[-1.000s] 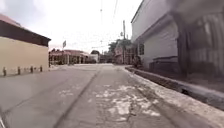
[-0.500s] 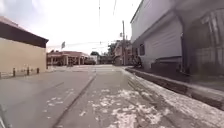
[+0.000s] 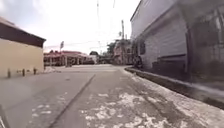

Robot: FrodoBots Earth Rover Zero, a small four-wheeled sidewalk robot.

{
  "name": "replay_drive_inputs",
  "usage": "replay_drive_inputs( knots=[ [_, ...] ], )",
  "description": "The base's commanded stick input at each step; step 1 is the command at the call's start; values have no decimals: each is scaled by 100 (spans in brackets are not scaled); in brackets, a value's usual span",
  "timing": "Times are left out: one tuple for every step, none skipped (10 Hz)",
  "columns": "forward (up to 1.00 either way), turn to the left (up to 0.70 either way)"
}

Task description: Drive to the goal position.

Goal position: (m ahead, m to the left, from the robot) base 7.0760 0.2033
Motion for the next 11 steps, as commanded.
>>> replay_drive_inputs(
  knots=[
    [70, 1],
    [70, 1],
    [70, 1],
    [70, 1],
    [70, 1],
    [70, 1],
    [70, 1],
    [70, 1],
    [70, 1],
    [70, 1],
    [70, 1]
  ],
)
